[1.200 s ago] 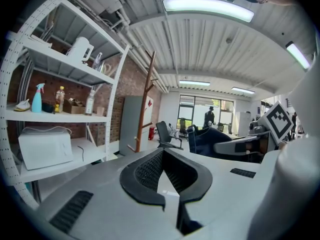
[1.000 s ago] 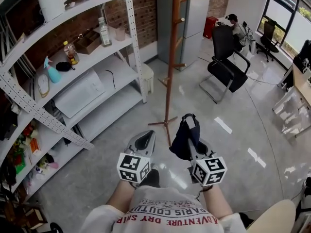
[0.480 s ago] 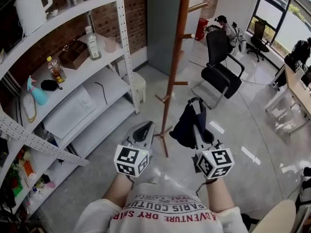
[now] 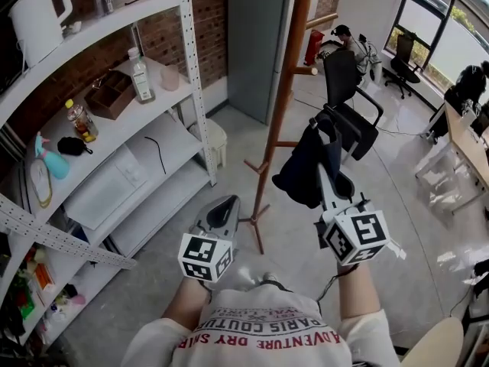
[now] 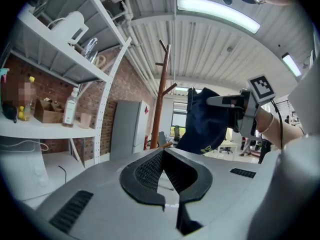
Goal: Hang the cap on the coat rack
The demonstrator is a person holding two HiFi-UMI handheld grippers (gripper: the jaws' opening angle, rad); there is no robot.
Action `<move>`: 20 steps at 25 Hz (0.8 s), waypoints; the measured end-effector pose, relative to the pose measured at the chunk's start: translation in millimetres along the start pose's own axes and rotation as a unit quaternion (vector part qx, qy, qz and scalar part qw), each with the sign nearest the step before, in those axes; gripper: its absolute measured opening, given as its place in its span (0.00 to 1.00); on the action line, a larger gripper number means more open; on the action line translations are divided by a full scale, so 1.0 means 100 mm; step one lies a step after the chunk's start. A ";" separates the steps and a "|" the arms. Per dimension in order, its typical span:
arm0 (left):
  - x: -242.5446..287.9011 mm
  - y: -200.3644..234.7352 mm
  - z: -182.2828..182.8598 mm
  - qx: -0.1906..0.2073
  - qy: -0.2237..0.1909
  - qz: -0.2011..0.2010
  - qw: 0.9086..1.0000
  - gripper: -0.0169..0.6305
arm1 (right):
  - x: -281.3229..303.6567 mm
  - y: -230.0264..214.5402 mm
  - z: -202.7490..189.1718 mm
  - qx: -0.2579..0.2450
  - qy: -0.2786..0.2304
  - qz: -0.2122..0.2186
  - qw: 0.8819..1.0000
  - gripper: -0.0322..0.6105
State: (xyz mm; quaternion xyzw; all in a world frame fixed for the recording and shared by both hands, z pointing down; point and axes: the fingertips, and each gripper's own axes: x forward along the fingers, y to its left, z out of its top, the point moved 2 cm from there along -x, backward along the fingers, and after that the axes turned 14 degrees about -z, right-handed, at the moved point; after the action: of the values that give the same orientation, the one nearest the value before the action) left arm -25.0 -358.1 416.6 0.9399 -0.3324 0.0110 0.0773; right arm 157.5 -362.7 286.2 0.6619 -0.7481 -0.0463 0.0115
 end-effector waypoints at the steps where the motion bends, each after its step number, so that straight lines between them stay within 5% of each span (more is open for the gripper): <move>1: 0.01 0.02 0.00 -0.001 -0.001 0.007 1.000 0.04 | 0.05 -0.01 0.08 -0.002 -0.010 0.005 1.000 0.08; 11: 0.14 0.04 0.05 0.008 0.015 0.064 0.998 0.04 | 0.62 -0.05 0.65 0.018 -0.070 0.069 0.995 0.08; 20: 0.28 0.13 0.00 -0.002 0.024 0.099 0.995 0.04 | 1.13 -0.13 0.48 0.043 -0.042 0.101 0.993 0.08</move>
State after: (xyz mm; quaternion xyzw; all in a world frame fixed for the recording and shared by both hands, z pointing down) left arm -11.4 -384.8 420.8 0.9017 -0.4220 0.0400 0.0856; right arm 152.6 -474.0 231.9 0.5803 -0.8122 -0.0411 -0.0439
